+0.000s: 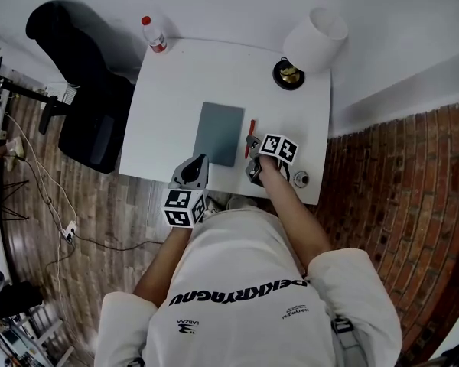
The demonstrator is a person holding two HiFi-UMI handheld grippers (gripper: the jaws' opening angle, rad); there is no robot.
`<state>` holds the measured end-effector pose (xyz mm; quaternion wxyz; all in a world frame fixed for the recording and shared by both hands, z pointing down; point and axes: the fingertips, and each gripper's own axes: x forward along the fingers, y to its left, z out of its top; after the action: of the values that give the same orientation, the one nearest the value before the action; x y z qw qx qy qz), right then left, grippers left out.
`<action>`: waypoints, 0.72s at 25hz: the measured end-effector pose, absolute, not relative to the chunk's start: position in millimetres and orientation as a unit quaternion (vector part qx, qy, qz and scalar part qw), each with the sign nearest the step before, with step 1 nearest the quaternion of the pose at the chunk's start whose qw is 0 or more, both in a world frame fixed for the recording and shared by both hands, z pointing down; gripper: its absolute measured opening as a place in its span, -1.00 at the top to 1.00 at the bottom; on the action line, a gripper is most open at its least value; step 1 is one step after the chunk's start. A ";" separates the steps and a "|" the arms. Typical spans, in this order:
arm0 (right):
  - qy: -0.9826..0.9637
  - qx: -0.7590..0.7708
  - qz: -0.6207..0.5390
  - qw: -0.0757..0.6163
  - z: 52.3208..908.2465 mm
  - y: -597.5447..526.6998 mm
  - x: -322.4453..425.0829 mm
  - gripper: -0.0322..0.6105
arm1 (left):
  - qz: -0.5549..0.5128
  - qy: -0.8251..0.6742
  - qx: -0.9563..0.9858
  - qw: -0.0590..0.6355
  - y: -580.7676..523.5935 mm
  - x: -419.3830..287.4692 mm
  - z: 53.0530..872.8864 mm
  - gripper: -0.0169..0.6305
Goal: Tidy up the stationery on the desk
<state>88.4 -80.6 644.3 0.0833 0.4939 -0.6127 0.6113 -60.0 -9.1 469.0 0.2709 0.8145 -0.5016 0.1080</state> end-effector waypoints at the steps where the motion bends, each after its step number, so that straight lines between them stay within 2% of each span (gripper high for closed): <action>1: -0.612 0.495 0.612 0.086 646.6 -80.6 86.7 0.75 | 0.108 -0.502 0.814 0.271 -9.1 -59.9 469.6 0.95; 18: -0.616 0.503 0.593 0.125 664.6 -85.7 69.4 0.74 | 0.109 -0.497 0.815 0.277 -8.8 -60.9 474.4 0.95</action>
<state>69.4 -85.7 664.6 0.1249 0.5027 -0.6162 0.5933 -60.9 -8.8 474.4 0.2775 0.8150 -0.4969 0.1085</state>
